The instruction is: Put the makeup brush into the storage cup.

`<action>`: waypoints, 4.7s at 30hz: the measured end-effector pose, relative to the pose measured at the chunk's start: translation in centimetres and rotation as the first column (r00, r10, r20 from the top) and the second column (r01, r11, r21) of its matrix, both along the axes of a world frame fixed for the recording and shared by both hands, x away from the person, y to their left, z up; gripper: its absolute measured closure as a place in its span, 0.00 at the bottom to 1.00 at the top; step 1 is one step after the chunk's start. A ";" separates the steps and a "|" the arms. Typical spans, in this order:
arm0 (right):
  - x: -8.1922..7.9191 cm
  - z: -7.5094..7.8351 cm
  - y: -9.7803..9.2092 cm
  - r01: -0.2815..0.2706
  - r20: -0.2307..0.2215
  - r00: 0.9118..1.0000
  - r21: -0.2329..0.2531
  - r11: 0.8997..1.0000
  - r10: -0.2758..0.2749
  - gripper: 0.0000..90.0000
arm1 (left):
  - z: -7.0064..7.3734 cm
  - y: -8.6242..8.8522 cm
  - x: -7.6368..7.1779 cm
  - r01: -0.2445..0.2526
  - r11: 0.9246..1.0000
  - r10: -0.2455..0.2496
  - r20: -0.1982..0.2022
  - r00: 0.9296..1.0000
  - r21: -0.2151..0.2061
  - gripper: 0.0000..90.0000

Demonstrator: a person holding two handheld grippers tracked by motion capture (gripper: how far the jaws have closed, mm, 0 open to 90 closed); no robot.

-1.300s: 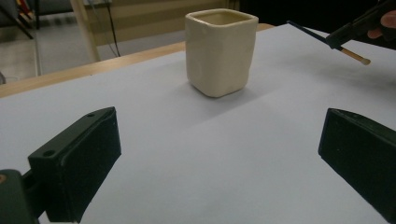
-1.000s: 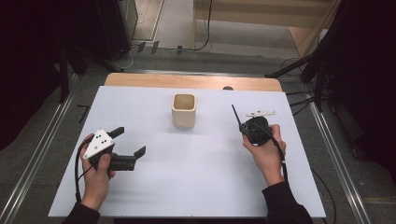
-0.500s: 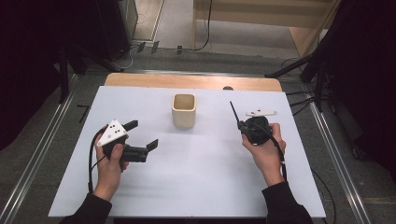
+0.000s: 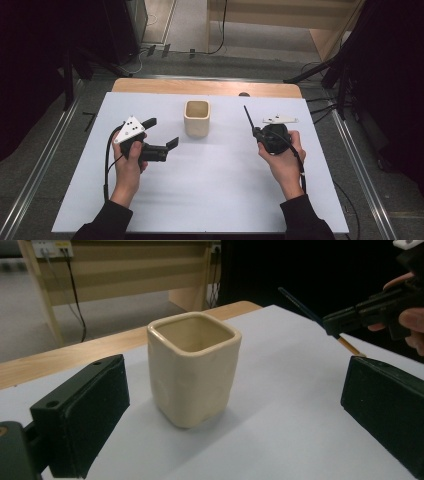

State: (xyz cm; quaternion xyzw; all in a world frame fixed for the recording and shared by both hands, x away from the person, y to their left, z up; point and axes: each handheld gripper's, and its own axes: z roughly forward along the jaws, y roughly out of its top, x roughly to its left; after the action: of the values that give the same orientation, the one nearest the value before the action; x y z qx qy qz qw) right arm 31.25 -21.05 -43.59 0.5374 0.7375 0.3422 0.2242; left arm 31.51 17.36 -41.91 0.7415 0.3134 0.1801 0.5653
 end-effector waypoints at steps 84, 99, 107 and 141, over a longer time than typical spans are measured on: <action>-3.9 1.7 8.0 -0.534 0.111 0.832 -0.107 0.839 0.544 0.94 | -1.2 -2.2 -0.5 0.315 0.949 -0.312 -0.117 0.943 0.012 0.27; -4.4 1.2 9.1 -0.611 0.096 0.775 -0.140 0.779 0.625 0.94 | -1.2 -1.8 -0.1 0.358 0.934 -0.356 -0.158 0.921 -0.018 0.43; -4.6 0.9 9.9 -0.647 0.077 0.743 -0.169 0.743 0.665 0.94 | -1.2 -1.3 0.2 0.393 0.919 -0.393 -0.174 0.903 -0.037 0.47; -4.7 0.3 10.5 -0.698 0.070 0.689 -0.204 0.686 0.722 0.93 | -1.3 -1.8 0.6 0.511 0.853 -0.522 -0.212 0.826 -0.108 0.95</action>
State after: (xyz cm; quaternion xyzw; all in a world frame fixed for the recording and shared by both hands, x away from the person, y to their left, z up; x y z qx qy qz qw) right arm 26.50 -10.60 -43.31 0.1629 0.8948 0.3795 0.1694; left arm 32.09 15.60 -43.17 0.8010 0.1696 -0.0751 0.5692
